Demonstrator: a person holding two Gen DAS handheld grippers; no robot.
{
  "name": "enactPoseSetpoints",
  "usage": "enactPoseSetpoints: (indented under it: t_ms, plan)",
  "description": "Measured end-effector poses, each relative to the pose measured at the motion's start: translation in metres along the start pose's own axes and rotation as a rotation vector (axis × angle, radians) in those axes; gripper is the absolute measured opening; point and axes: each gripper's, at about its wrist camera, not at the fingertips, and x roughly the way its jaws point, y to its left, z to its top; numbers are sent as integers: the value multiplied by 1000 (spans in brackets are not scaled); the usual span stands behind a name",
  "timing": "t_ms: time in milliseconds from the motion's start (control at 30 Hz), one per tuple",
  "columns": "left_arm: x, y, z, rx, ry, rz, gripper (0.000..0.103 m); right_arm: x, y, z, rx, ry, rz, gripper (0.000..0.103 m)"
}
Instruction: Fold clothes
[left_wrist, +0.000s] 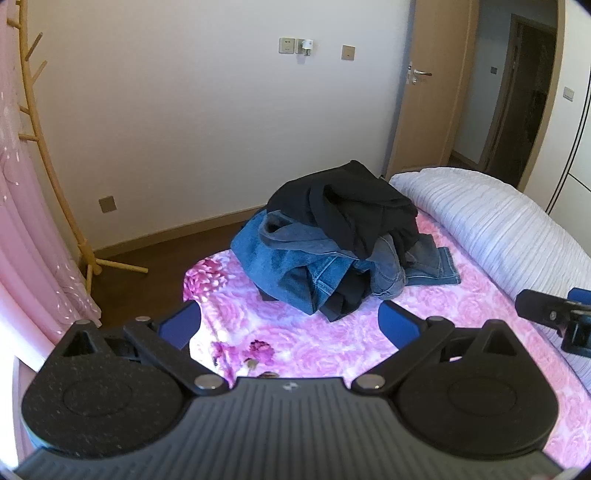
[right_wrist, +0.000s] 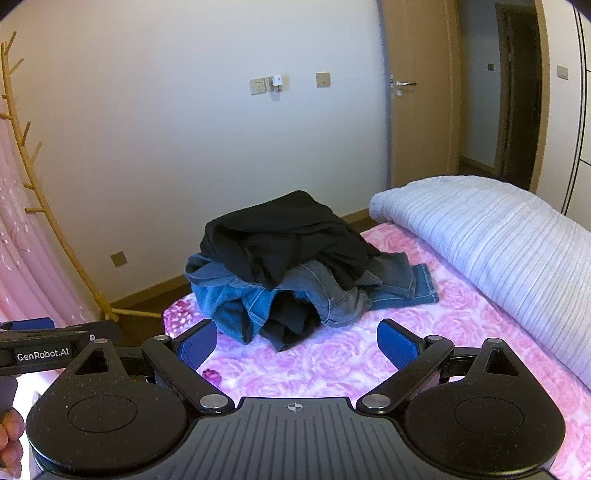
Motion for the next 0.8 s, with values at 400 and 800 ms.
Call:
enactPoseSetpoints:
  t_ms: [400, 800]
  plan:
    - [4, 0, 0, -1, 32, -25, 100, 2, 1, -1, -4, 13, -7, 96]
    - [8, 0, -1, -2, 38, -11, 100, 25, 6, 0, -20, 43, -16, 96]
